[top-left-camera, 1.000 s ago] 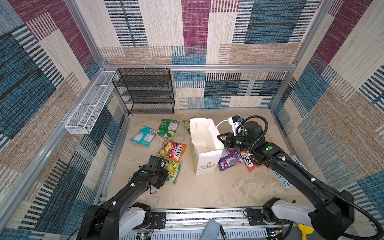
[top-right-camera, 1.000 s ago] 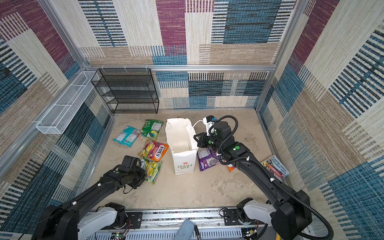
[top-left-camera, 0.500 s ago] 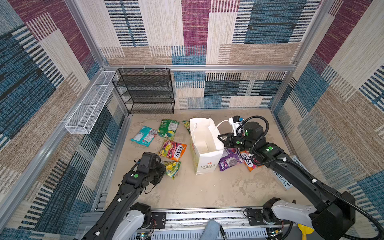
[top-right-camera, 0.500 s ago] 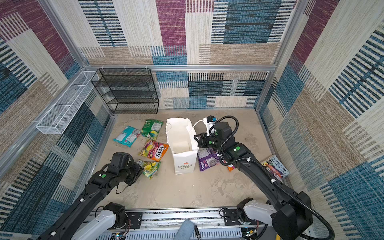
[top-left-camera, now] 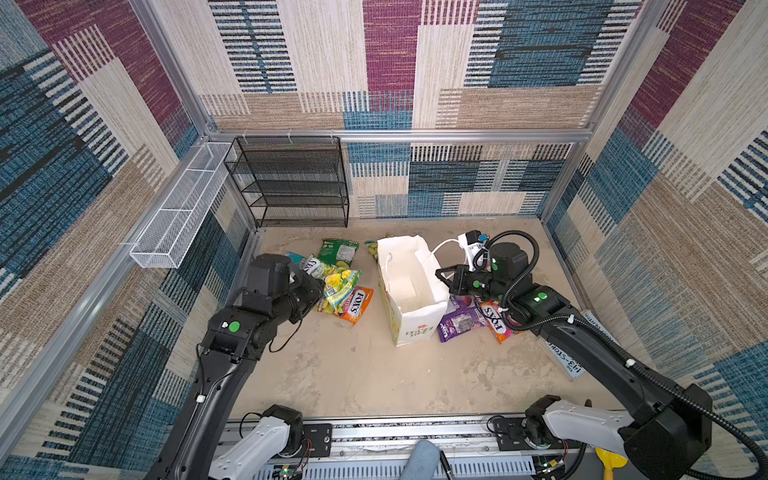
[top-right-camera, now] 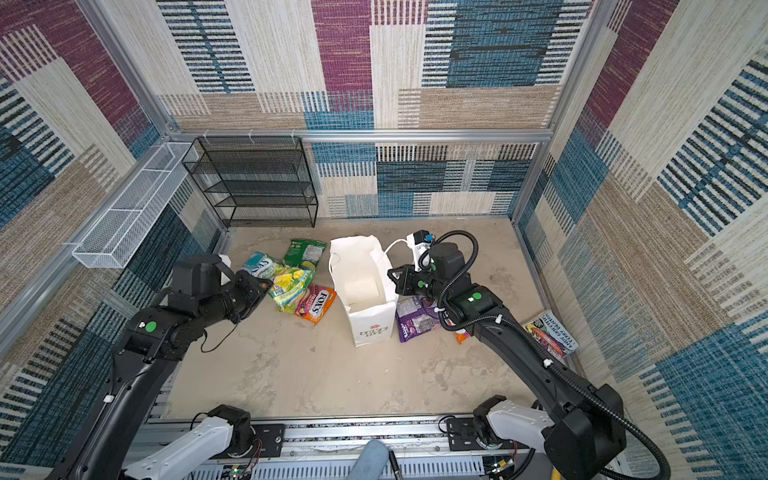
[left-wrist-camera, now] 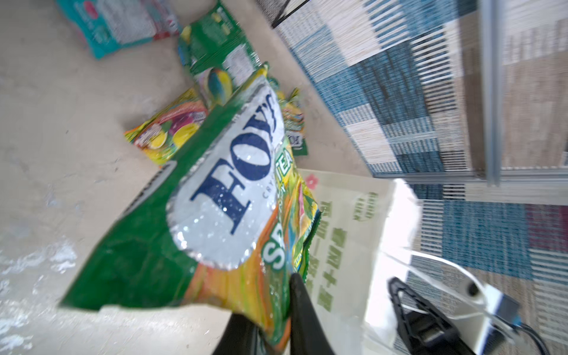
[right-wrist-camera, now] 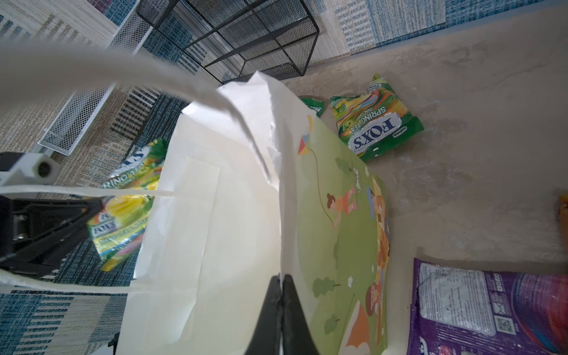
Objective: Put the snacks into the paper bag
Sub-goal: 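Lift the green Spring Tea bag with the left gripper toward the paper bag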
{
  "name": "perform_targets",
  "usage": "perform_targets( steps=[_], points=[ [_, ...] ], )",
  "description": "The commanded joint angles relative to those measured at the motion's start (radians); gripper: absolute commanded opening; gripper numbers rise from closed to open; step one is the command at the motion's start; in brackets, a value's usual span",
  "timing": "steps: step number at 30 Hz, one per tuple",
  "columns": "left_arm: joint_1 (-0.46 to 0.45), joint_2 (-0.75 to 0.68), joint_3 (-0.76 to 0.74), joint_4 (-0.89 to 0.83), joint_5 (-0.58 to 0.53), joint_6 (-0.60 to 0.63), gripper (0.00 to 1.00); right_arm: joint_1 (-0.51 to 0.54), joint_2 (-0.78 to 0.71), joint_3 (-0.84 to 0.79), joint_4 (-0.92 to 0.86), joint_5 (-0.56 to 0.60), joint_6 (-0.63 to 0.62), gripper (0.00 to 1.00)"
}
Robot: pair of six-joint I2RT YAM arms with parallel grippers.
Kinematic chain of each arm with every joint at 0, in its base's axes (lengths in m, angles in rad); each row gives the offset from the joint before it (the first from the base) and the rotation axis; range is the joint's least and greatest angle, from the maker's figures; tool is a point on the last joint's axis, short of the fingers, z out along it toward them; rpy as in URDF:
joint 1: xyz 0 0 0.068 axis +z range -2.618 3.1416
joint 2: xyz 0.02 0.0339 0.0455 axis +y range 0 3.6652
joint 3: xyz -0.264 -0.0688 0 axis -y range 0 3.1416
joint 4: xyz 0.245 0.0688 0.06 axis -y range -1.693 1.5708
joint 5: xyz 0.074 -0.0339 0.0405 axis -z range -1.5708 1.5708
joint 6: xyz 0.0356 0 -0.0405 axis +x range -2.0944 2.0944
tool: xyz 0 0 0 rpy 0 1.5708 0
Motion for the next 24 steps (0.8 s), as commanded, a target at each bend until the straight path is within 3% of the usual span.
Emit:
perform_targets(
  steps=[1, 8, 13, 20, 24],
  points=[
    [0.0, 0.045, 0.139, -0.003, 0.043, 0.15, 0.0, 0.001, 0.004, 0.017, 0.003, -0.014, -0.016, 0.0],
    [-0.014, 0.227, 0.489, 0.0, 0.213, 0.245, 0.0, 0.001, 0.016, 0.043, -0.033, 0.005, -0.025, 0.0],
    [-0.115, 0.372, 0.688, -0.005, 0.295, 0.32, 0.0, 0.003, 0.029, 0.052, -0.049, 0.013, -0.029, 0.0],
    [-0.31, 0.588, 0.91, -0.143, 0.248, 0.441, 0.0, 0.008, 0.039, 0.061, -0.056, 0.017, -0.029, 0.0],
    [-0.354, 0.679, 0.979, -0.246, 0.212, 0.481, 0.0, 0.01, 0.037, 0.056, -0.058, 0.026, -0.032, 0.0]
  ],
)
